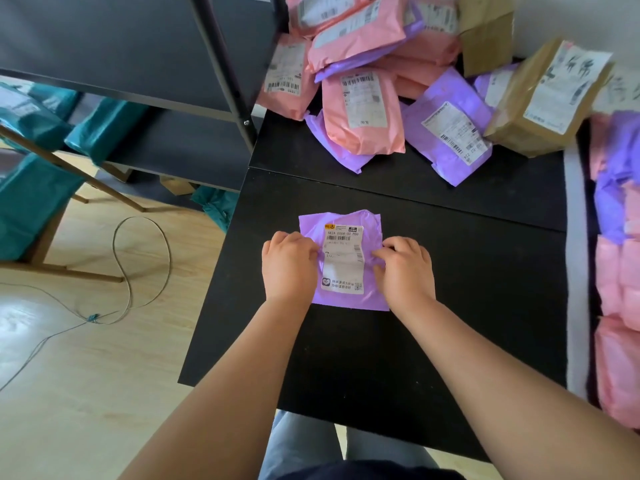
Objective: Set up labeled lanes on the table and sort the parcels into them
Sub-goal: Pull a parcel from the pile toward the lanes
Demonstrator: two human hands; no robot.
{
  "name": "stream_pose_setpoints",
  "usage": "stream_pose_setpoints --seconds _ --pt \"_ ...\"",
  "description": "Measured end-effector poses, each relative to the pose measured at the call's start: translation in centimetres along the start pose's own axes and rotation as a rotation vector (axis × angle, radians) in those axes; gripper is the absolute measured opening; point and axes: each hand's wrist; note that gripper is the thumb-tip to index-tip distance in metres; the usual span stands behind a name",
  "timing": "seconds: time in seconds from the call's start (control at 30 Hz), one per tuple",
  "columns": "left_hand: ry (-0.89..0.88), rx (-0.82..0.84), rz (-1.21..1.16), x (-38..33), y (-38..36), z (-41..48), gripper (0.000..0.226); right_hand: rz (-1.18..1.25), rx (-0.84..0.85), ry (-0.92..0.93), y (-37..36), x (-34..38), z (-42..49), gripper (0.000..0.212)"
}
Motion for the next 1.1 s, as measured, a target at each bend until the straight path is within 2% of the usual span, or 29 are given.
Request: stream_pose_setpoints --seconds 0.2,0.43,0.6,0.73,0.8,0.97,1.1 --pt "0.104 -0.152 -0.248 -2.1 3.8 -0.7 0.011 0.211 -0.101 -0.056 3.4 0.1 -1.9 0.036" --pt "-0.026 -0.358 -0.417 -4.9 9.0 -1.1 0.008 0.497 -0.271 -0.039 10.9 1.5 -2.8 0.04" --pt "-0.147 -0.472 -0.43 -6.4 12.8 -0.9 0.012 0.481 -0.396 0.068 15.7 1.6 -3.1 0.045" --pt "-0.198 -0.536 -0.459 -8.0 15.5 -0.9 0.012 0.405 -0.518 0.127 18.3 1.8 -4.0 0.028" --pt "-0.217 -0.558 -0.455 -8.5 16.6 -1.0 0.013 0.411 -0.595 0.133 19.1 2.0 -4.6 0.021" --pt "-0.232 -0.567 -0.458 -9.3 18.4 -1.0 0.013 0.42 -0.739 0.129 20.2 1.8 -5.3 0.025" --pt "-0.133 -0.437 -0.614 -10.2 19.0 -1.3 0.012 0.494 -0.832 0.136 20.8 1.5 -5.8 0.012"
Point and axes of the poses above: each hand's wrist, its own z-axis towards the middle knuckle, its own y-axis out of the back of the hand, x = y × z, and after that the axes turned 5 degrees about -y, right-handed
